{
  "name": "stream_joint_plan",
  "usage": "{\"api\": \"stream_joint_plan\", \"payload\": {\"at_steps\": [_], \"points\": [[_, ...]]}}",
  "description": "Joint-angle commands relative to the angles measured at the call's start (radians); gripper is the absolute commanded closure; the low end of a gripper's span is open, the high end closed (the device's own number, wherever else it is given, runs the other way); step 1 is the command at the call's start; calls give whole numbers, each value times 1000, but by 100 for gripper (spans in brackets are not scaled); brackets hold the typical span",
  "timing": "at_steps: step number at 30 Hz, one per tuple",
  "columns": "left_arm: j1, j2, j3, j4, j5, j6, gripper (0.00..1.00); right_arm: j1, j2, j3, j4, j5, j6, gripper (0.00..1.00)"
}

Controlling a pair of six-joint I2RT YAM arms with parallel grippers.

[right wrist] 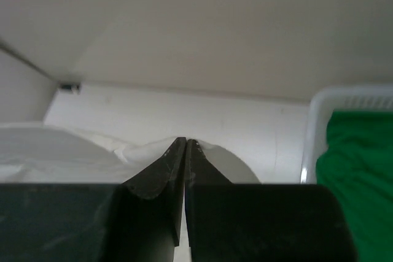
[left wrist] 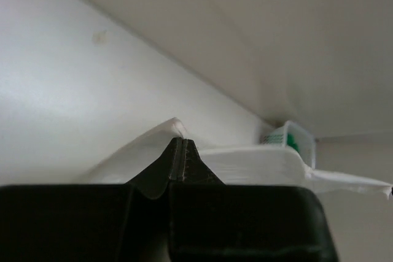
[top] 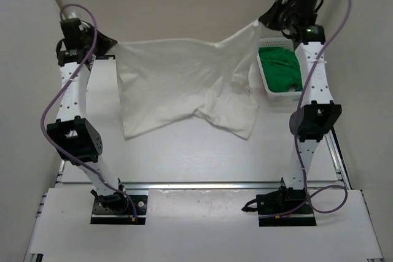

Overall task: Fold and stack the t-shirts
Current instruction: Flatten out the tshirt

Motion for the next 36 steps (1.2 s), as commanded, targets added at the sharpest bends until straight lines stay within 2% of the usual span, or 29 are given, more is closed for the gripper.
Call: {"api": "stream_joint_plan", "payload": {"at_steps": [1,3,7,11,13,16,17,19,20,21,23,25,26,29,32,33,34,36], "points": [[80,-55,206,48,53,-68,100,-20,-243,103,370,17,90,100],[116,-62,230,93,65,-110,100,-57,-265,135,386,0,92,100],[189,-88,176,138,103,-150,100,-92,-291,82,386,-78,113,100],[220,-177,46,186,111,-133,100,-82,-364,-59,250,-55,11,100],[223,-234,-51,178,82,-92,100,-73,-487,-237,244,-30,-31,100],[190,-361,-244,201,9,-41,100,-51,-681,-689,277,64,-71,100],[176,-416,-279,204,-10,-29,100,-45,-711,-751,267,95,-78,100],[140,-534,-477,195,-128,34,100,-8,-841,-999,248,157,-106,100],[119,-626,-582,201,-160,56,100,-1,-870,-1058,238,178,-109,100],[99,-713,-632,190,-223,71,100,15,-928,-1166,222,178,-115,100],[78,-856,-839,164,-294,102,100,96,-1059,-1385,190,213,-106,100],[41,-1008,-977,122,-344,119,100,178,-1136,-1519,129,281,-60,100],[39,-1030,-1060,95,-348,129,100,218,-1168,-1591,104,286,-21,100],[47,-1127,-1262,61,-284,123,100,211,-1232,-1736,11,177,101,100],[171,-1164,-1407,67,-112,140,100,181,-1375,-1866,-3,88,184,99],[221,-1151,-1436,65,-52,145,100,211,-1435,-1879,-11,97,211,100],[243,-1136,-1444,77,-32,142,100,243,-1450,-1858,-49,168,230,100],[248,-1110,-1435,77,14,137,100,288,-1509,-1827,-88,212,282,100]]}}
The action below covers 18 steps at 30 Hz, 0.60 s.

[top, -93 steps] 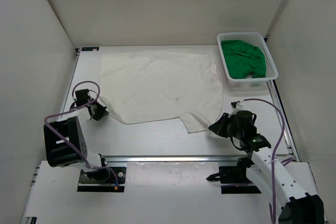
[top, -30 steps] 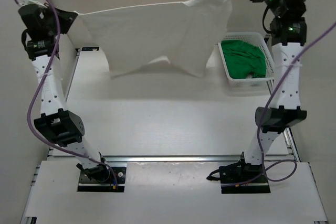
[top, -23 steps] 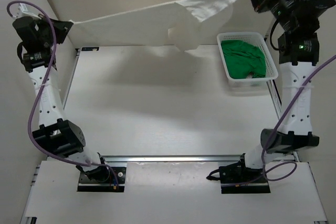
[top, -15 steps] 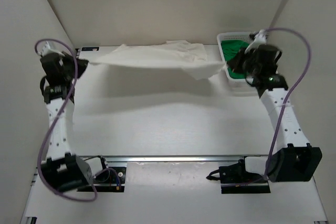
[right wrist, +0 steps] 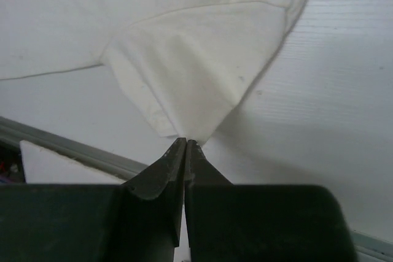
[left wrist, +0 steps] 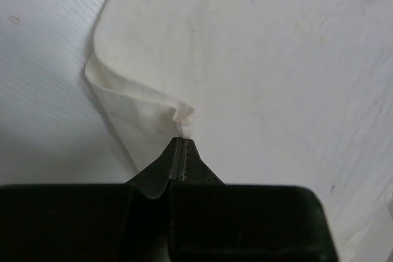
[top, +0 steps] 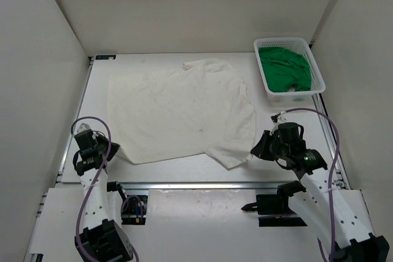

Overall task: Fold and stack the t-shirts
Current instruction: Flatten out the tshirt, then fold the flattened tshirt in 1/3 of the way

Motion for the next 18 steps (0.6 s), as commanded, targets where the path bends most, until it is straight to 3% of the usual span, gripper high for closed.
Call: {"api": "stream_joint_plan", "payload": {"at_steps": [1,8,18], "points": [[22,10,29,23,138,18,100,68,-95,53,-29,36,128,100],[20,22,47,34,115,21,100,29,-243,-90,-42,-68,197,100],[125,223,59,213,232,-131,100,-129,257,136,278,-70,43,100]]}}
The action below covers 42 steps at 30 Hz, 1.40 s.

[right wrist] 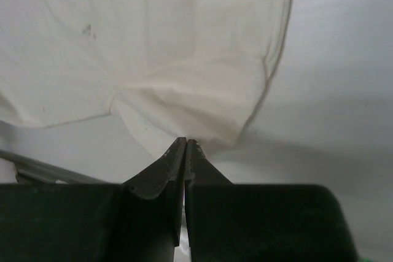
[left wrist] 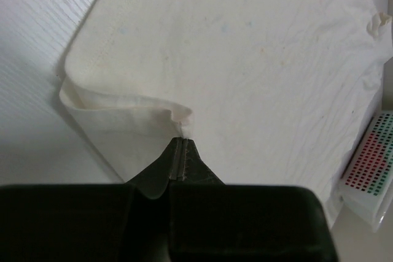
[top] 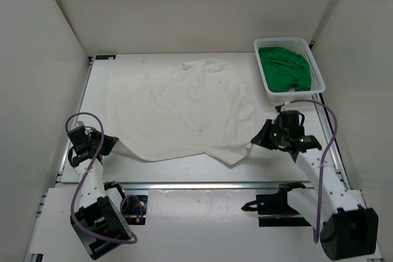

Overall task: Fold and stack the t-shirts
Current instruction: Fold the flattened tshirt in 1/3 of the way

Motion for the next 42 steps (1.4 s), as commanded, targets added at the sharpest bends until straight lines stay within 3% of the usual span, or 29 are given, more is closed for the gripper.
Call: {"api": "stream_joint_plan", "payload": {"at_steps": [1,7,17,30,31,33,35,37,39,42], "points": [[21,53,44,101,49,-71,100,-36,160,127,190,-6,-54,100],[41,182,50,168,41,-112,100,-79,407,259,298,-21,-48,100],[91,308,91,214,18,-155,100,-123,747,534,302,-53,-56,100],[39,510,222,250,-65,-140,100,-91,1076,926,165,-10,-117,100],[21,548,258,247,-59,-122,94,-91,1131,977,159,-25,-115,100],[12,570,263,251,-45,-126,84,-92,1151,999,153,-20,-114,100],[13,576,277,244,15,-115,65,-92,1156,1023,139,-42,-124,91],[16,529,277,233,1,-106,60,-82,1126,996,165,-29,-129,77],[1,453,236,231,-23,-94,61,-79,1031,907,199,-12,-117,70],[-80,305,144,219,-71,-88,62,-80,866,691,306,17,-63,71]]}}
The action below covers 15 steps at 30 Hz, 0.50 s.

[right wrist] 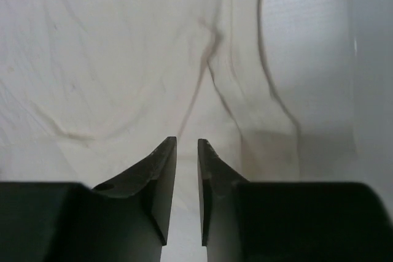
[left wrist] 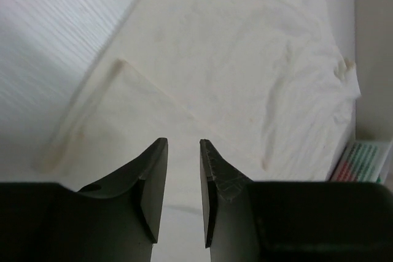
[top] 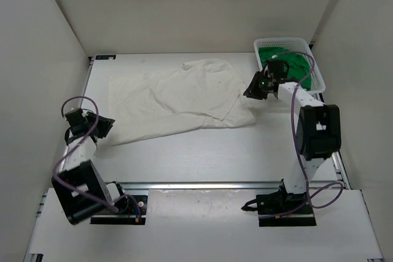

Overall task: Fold and stack the t-shirts
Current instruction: Fold the flattened tshirt in 1/3 of the way

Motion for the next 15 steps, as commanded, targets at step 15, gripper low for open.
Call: {"api": "stream_joint_plan", "payload": {"at_steps": [15], "points": [[-210,-268,-384,169,-2,-36,63,-79,-522,-812,461,-1,85,78]]}}
